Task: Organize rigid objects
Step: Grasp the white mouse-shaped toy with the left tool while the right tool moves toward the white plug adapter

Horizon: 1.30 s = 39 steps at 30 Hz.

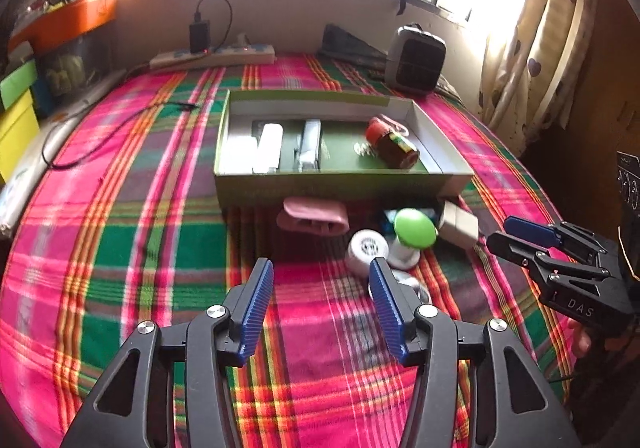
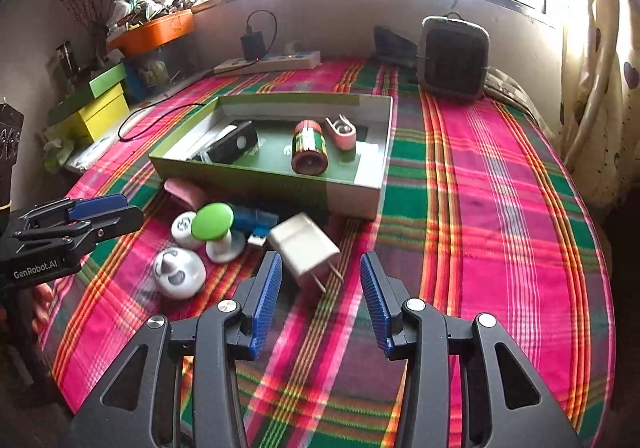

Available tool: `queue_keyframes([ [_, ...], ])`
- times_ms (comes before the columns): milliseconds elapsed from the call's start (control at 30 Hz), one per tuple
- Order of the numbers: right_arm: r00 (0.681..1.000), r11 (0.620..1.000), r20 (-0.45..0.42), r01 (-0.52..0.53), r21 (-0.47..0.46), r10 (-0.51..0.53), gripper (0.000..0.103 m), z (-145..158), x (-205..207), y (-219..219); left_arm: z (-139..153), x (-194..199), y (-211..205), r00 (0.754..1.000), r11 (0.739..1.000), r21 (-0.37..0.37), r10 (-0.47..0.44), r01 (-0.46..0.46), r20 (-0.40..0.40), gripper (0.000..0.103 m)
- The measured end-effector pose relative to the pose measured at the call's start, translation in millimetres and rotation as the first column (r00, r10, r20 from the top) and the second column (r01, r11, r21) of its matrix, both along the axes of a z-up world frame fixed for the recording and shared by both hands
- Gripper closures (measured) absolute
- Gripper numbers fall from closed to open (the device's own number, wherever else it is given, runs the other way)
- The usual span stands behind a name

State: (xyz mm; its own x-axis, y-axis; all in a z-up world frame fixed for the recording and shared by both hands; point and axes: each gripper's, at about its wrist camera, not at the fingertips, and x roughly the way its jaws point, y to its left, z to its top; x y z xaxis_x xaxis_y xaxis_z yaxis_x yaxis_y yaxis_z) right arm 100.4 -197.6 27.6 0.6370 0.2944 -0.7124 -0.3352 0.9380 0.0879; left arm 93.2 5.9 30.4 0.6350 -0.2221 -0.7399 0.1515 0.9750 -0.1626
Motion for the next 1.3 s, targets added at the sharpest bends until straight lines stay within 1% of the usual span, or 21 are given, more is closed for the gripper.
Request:
queue_keyframes([
  [100,1.000,1.000,-0.007,-0.007,0.010,0.007,0.060,-3,-4,-1,-3,-3,-2,1.000,1.000,-0.015,-0.020,0.020,-0.012,0.053],
  [167,1.000,1.000,-0.008,-0.009,0.010,0.009,0.057,-5,-6,-1,-5,-4,-4,0.999,0.999,-0.039,-0.036,0.035,-0.023,0.053],
  [233,1.000,1.000,-0.013,-0.009,0.009,0.009,0.046,-7,-8,-1,-6,-5,-7,0.998,0.997,-0.052,-0.050,0.049,-0.029,0.053],
  [267,1.000,1.000,-0.013,-0.010,0.008,0.010,0.045,-7,-9,-1,-6,-5,-9,0.998,0.997,-0.053,-0.056,0.054,-0.032,0.053],
  [367,1.000,1.000,-0.016,-0.011,0.014,0.011,0.044,-8,-10,-2,-7,-5,-14,0.997,0.996,-0.060,-0.071,0.068,-0.040,0.052],
  [467,1.000,1.000,-0.020,-0.013,0.007,0.013,0.044,-10,-13,-3,-9,-4,-19,0.994,0.991,-0.095,-0.100,0.094,-0.054,0.052],
  [567,1.000,1.000,-0.021,-0.013,0.010,0.014,0.044,-11,-15,-5,-11,-2,-26,0.993,0.992,-0.080,-0.101,0.096,-0.067,0.052],
  [867,1.000,1.000,-0.019,-0.004,0.015,0.004,0.044,-13,-19,-17,-18,7,-40,0.990,0.992,-0.076,-0.106,0.099,-0.094,0.052],
  [933,1.000,1.000,-0.019,-0.003,0.021,0.003,0.044,-12,-20,-19,-18,9,-42,0.990,0.993,-0.065,-0.103,0.097,-0.092,0.052],
  [1067,1.000,1.000,-0.017,-0.002,0.029,0.003,0.044,-12,-19,-21,-19,12,-40,0.992,0.993,-0.080,-0.092,0.085,-0.091,0.053],
  [1133,1.000,1.000,-0.017,-0.003,0.028,0.003,0.044,-12,-19,-21,-19,12,-39,0.992,0.993,-0.088,-0.090,0.082,-0.091,0.054],
  [1267,1.000,1.000,-0.018,-0.012,0.021,0.013,0.044,-13,-19,-20,-19,12,-36,0.993,0.994,-0.080,-0.075,0.068,-0.089,0.065],
  [1300,1.000,1.000,-0.018,-0.013,0.018,0.013,0.044,-13,-19,-19,-19,12,-35,0.993,0.994,-0.087,-0.075,0.068,-0.089,0.065],
])
